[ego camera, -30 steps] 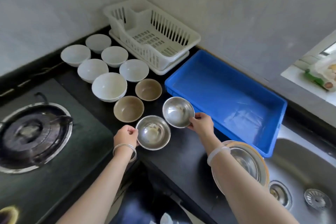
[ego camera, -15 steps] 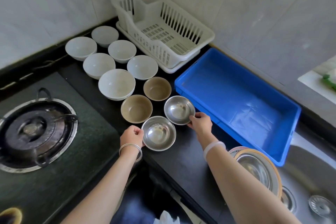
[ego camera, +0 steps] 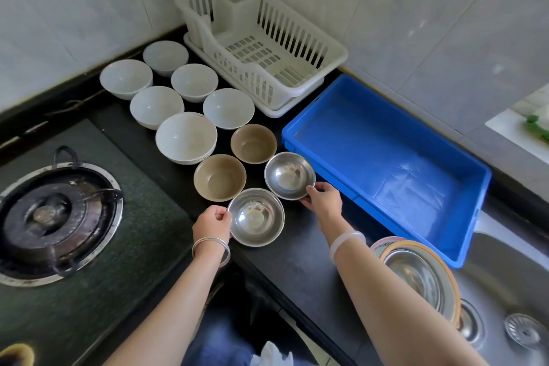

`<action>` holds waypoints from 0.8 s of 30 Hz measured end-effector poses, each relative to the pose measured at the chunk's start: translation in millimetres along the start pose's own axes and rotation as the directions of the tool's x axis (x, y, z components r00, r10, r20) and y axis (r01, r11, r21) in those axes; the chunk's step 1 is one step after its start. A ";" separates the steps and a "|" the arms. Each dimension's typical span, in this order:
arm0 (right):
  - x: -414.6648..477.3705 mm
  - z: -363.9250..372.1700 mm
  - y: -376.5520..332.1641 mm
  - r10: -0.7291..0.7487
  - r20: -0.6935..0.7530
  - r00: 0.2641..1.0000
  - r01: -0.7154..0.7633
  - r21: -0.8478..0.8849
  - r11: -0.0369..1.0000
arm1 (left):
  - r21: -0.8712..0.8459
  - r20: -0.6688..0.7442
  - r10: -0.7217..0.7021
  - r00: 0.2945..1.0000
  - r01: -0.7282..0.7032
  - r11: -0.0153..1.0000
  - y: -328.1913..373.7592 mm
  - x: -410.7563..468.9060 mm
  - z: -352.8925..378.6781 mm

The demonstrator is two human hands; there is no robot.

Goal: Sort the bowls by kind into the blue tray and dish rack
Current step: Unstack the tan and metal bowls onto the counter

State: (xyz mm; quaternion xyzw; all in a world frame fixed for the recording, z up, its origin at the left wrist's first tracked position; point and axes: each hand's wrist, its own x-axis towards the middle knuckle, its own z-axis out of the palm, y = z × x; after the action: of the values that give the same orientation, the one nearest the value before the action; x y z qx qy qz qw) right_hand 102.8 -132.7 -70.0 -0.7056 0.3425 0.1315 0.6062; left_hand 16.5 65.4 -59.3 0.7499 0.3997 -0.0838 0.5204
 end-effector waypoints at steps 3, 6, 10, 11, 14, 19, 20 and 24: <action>-2.9 -2.9 -0.4 0.013 0.020 1.000 -0.012 -0.017 1.000 | 0.014 -0.003 0.013 1.000 -0.013 1.000 1.4 -2.6 -2.3; -8.6 -7.5 -2.5 0.010 0.040 0.999 -0.007 -0.069 0.998 | 0.066 -0.004 0.042 0.999 -0.042 0.997 3.0 -5.9 -5.6; -25.5 -21.6 -6.4 -0.074 0.080 0.994 0.090 -0.221 0.971 | 0.218 -0.021 0.142 0.990 -0.134 0.967 10.1 -17.2 -8.7; -31.5 -27.9 -7.3 -0.108 0.087 0.990 0.127 -0.256 0.958 | 0.242 -0.022 0.163 0.986 -0.152 0.958 12.4 -20.7 -8.7; -51.3 -55.7 -7.1 -0.224 0.073 0.972 0.235 -0.295 0.926 | 0.266 -0.005 0.215 0.977 -0.206 0.942 21.1 -32.6 -5.8; -78.4 -135.1 12.8 -0.362 -0.160 0.918 0.263 -0.436 0.861 | 0.215 0.131 0.309 0.942 -0.332 0.919 45.8 -59.9 32.7; -82.3 -153.6 19.8 -0.368 -0.229 0.901 0.227 -0.474 0.851 | 0.206 0.183 0.322 0.929 -0.356 0.911 50.0 -67.9 45.1; -93.0 -214.2 54.6 -0.360 -0.425 0.831 0.058 -0.577 0.815 | 0.226 0.401 0.367 0.839 -0.479 0.848 55.4 -104.7 99.4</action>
State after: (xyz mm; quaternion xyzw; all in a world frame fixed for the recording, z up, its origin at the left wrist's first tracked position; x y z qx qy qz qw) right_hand -49.4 -306.8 -6.6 -0.8903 0.3577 -0.0415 0.2786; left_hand 13.6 -80.1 -7.2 0.8674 0.1060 -0.1577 0.4598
